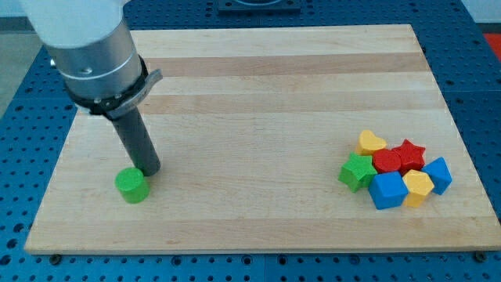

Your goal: Point your arm at the blue triangle

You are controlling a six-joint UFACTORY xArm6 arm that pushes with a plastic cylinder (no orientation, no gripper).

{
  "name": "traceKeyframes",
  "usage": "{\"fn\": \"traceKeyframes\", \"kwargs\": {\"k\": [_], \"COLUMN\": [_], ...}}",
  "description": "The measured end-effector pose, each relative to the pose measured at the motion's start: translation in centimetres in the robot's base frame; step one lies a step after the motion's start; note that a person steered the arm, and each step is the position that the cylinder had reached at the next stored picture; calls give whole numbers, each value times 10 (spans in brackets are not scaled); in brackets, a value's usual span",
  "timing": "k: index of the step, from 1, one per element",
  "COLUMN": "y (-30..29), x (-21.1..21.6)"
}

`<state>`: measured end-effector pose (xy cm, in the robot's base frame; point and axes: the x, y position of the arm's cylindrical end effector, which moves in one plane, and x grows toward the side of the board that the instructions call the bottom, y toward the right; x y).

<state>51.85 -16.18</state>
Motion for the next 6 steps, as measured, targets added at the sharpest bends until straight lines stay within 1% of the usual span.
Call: {"fn": "traceKeyframes", "kwargs": {"k": [6], "y": [11], "x": [100]}}
